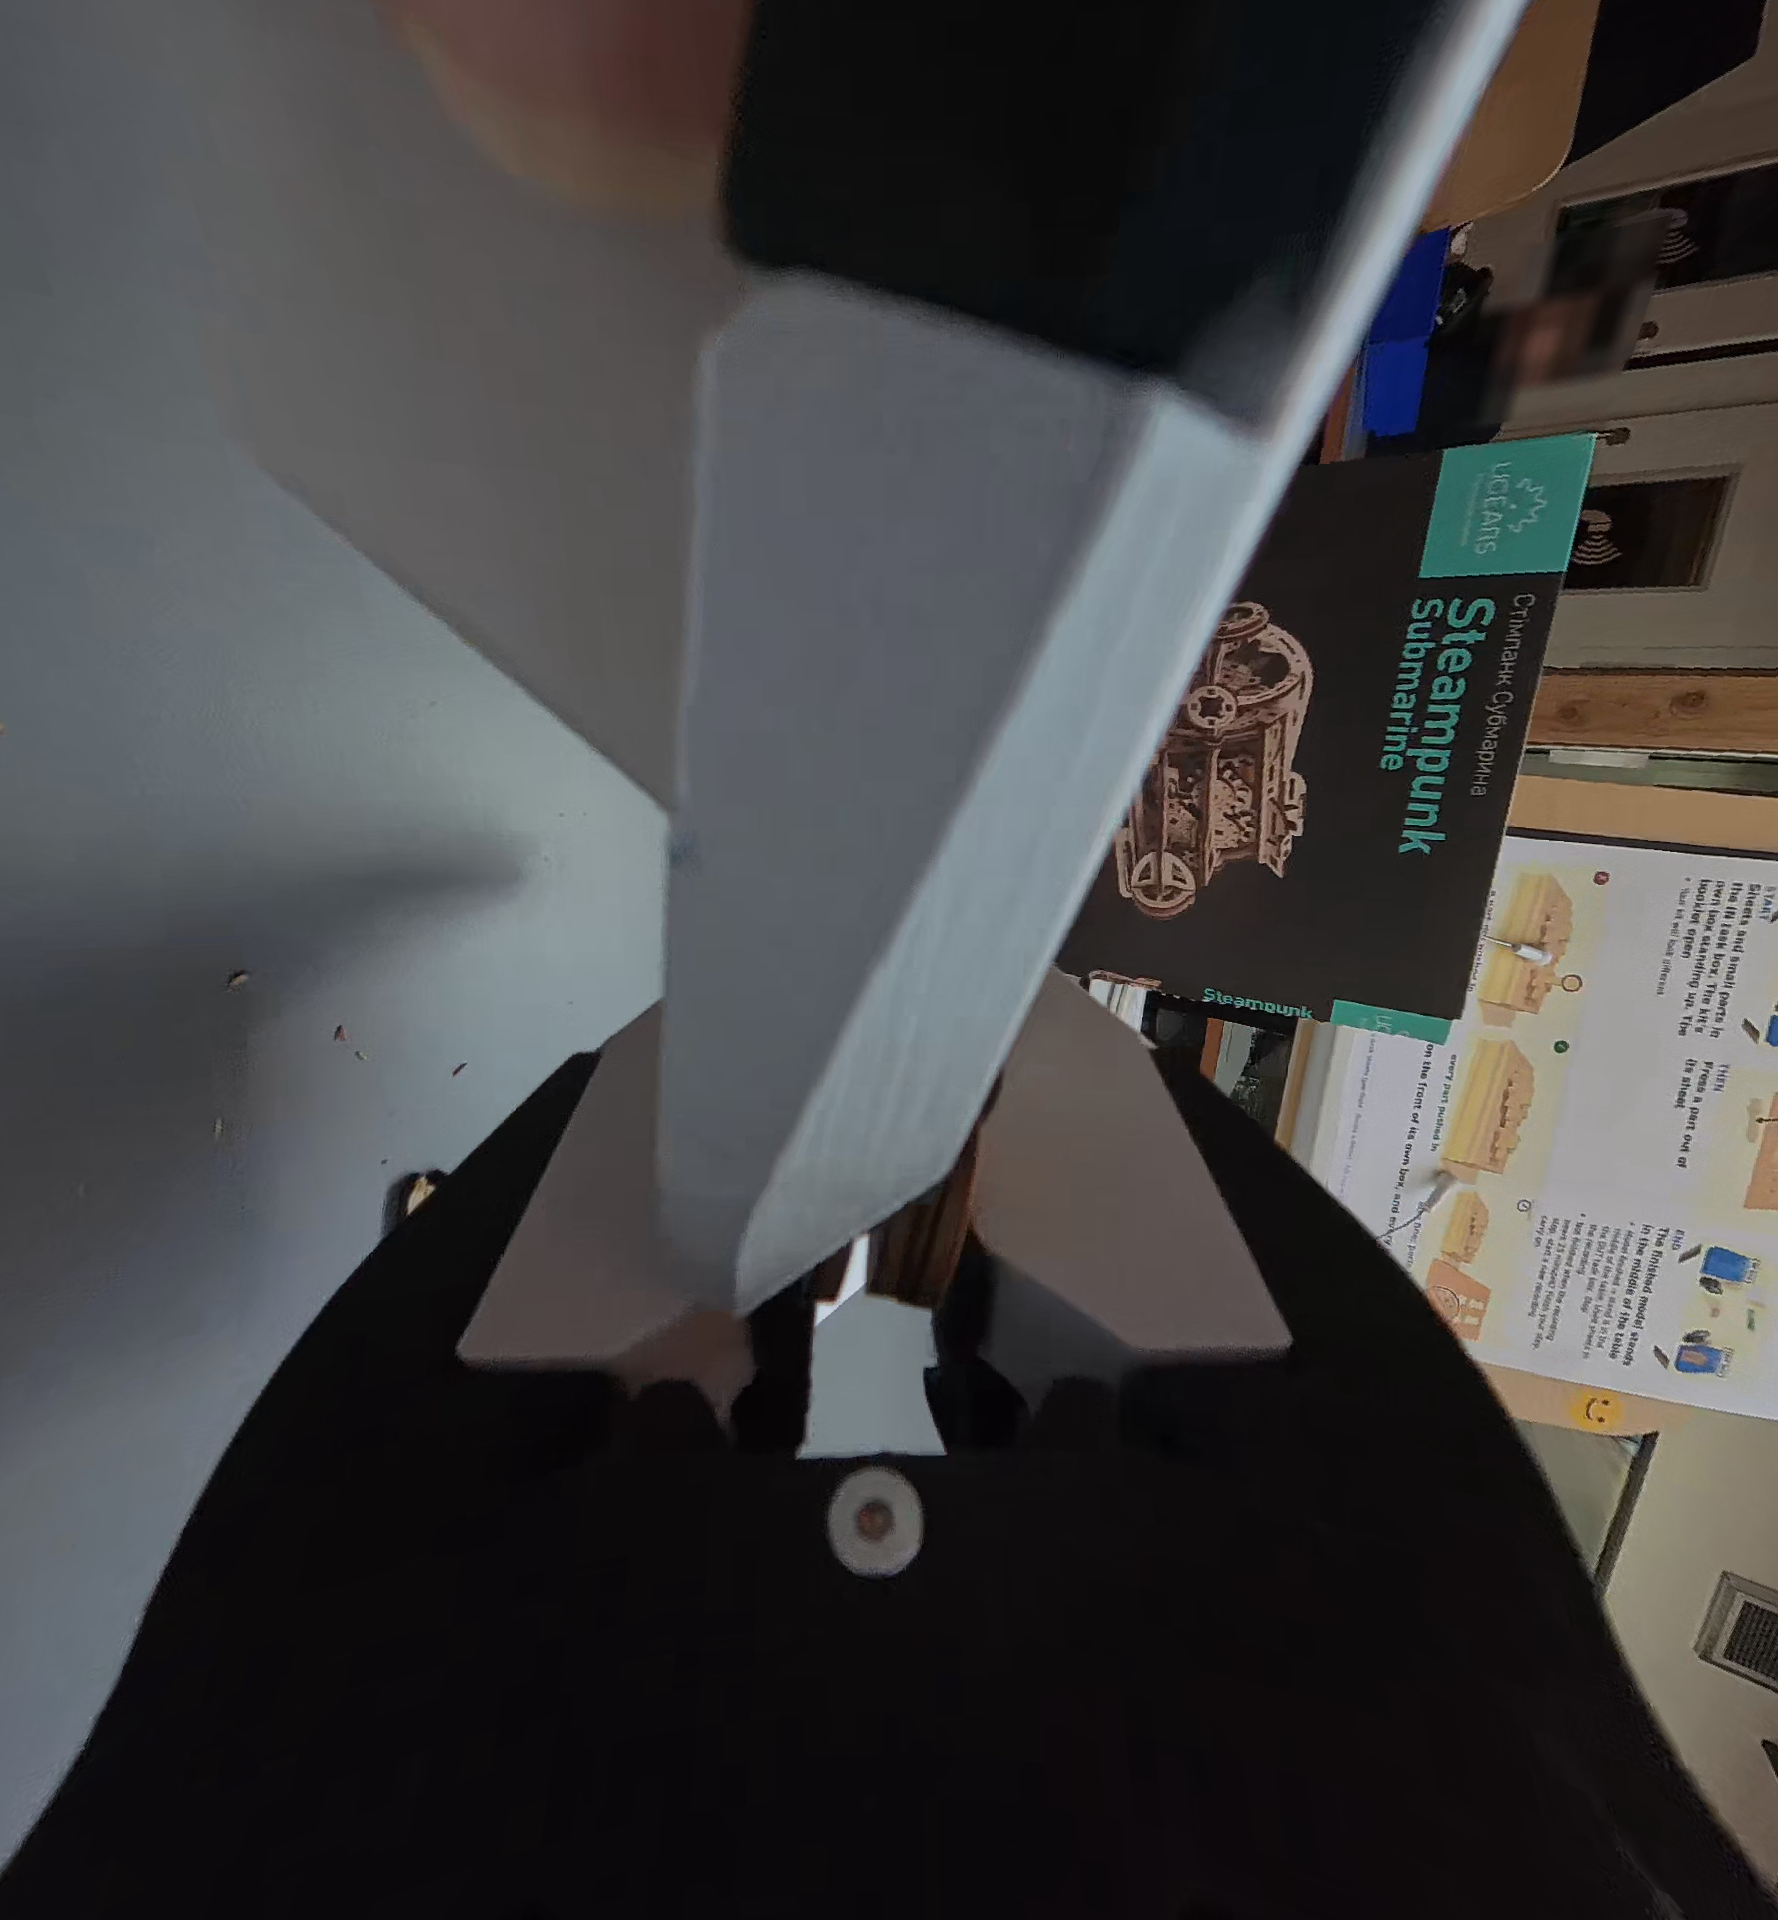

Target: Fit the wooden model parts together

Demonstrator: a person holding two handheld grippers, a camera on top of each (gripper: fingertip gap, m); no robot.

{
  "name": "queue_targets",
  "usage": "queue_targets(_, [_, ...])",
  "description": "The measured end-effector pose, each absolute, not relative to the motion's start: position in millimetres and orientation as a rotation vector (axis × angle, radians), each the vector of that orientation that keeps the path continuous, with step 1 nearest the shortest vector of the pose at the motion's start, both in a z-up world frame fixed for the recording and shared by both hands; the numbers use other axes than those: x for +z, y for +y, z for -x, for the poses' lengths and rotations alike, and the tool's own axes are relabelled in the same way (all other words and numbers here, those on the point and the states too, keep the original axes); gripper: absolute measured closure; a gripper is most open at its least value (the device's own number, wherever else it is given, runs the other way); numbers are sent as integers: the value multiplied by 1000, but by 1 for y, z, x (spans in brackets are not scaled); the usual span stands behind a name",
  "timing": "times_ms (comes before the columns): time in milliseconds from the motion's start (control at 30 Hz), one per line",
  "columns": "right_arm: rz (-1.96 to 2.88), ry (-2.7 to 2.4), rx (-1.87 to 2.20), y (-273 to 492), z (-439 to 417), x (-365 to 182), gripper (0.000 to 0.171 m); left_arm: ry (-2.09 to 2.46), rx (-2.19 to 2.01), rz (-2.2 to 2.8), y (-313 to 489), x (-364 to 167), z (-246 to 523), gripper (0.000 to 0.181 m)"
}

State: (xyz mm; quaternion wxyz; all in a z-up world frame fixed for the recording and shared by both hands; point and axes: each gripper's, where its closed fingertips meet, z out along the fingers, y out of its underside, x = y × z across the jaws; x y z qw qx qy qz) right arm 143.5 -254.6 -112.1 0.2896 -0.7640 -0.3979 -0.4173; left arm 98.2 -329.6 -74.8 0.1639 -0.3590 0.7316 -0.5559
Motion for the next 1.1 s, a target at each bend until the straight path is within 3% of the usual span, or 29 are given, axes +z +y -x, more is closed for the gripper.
queue_targets(267, [2045, -987, -1128, -256, -150, -112, 145, 2072, -1566, 1072, -328, -80, -102, 165])
queue_targets(333, [2036, -1027, -1189, -257, -151, -114, 158, 2085, -1555, 1089, -328, -83, -102, 164])
queue_targets(733, [2080, -965, -1122, -263, -156, -120, 159, 2128, -1496, 1096, -327, -92, -101, 160])
queue_targets(900, [2135, -917, -991, -268, -156, -126, 160, 2045, -1203, 788, -314, -80, -106, 152])
queue_targets(1100, [2152, -928, -751, -271, -133, -131, 159, 1943, -898, 378, -322, -73, -100, 157])
